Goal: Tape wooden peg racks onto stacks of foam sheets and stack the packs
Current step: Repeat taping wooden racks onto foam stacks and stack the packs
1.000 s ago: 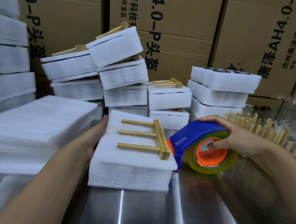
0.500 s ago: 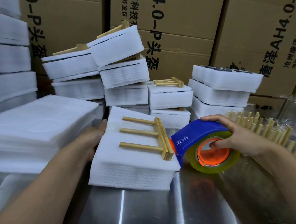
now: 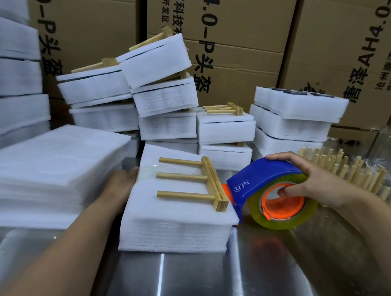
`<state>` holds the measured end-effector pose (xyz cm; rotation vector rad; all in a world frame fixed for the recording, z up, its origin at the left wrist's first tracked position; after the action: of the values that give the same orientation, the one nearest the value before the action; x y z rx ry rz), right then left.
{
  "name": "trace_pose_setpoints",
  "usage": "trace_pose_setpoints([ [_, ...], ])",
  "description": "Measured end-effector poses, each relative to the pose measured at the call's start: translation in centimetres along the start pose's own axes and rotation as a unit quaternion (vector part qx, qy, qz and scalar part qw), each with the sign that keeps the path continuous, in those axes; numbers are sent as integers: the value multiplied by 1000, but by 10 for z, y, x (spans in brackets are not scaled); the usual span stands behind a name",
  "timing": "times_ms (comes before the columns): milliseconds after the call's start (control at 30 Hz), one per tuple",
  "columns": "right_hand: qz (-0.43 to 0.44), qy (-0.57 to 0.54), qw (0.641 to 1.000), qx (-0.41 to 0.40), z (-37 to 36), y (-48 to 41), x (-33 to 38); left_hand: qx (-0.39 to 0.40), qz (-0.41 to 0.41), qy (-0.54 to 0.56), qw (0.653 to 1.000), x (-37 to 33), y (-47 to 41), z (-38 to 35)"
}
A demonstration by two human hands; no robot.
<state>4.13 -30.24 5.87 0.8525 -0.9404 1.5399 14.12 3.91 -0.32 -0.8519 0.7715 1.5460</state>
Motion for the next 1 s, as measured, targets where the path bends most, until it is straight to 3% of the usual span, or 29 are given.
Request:
trace_pose_setpoints([
  [200,3,-5,1000,-2,0,0,-1,-42,-58,-38,997,-1,-11,5],
  [467,10,0,1000,-6,3,0,-2,-67,-59,-225,970,-12,-14,18],
  [567,16,7,1000,0,4,1,-2,-36,-60,-115,991,-20,-14,23],
  [667,14,16,1000,4,4,1,-2,-60,-107,-46,991,-42,1,32],
  [733,14,21,1000,6,5,1,-2,-54,-177,-60,981,-72,17,27],
  [867,17,32,999,8,5,1,-1,108,-284,-213,929,-132,51,-26],
  [1000,26,34,999,7,3,2,1,143,-251,-389,875,-149,35,-69],
])
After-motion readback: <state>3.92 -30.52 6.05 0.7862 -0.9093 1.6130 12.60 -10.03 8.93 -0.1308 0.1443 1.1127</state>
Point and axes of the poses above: each hand's wrist, its own y-axis away from the middle knuckle, its own z-axis out of the back of the hand, x = y × z, the point moved 7 cm from there along -y, towards the middle knuckle, and after that the axes turned 7 degrees about -y, right-handed, at the moved point
